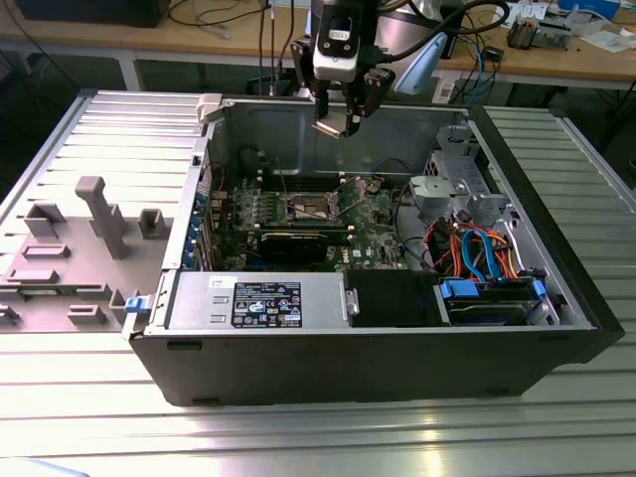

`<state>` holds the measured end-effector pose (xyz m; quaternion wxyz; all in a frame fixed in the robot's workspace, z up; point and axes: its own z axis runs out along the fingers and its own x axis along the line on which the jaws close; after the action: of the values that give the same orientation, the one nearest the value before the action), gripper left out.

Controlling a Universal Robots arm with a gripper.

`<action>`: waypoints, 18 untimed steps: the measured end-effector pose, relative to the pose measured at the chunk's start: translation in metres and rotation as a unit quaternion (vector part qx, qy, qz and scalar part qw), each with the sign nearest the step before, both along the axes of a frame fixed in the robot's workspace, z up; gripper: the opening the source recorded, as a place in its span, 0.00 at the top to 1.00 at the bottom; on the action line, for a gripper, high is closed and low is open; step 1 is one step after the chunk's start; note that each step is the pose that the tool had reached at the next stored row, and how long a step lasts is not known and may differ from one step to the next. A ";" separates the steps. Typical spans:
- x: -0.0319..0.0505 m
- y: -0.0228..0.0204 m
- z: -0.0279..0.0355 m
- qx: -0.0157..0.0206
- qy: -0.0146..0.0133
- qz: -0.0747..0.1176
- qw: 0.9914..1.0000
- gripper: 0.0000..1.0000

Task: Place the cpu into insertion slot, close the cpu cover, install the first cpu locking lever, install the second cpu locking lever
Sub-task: 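Place the cpu into insertion slot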

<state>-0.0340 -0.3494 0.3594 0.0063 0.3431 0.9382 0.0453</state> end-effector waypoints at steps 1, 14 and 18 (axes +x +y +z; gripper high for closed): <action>0.0000 0.0000 0.0000 0.000 0.000 0.000 1.000 0.45; -0.0006 0.0000 -0.0012 0.000 0.000 -0.021 1.000 0.45; -0.0006 0.0000 -0.0016 0.000 0.000 -0.022 1.000 0.45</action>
<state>-0.0346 -0.3494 0.3578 0.0072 0.3637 0.9304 0.0451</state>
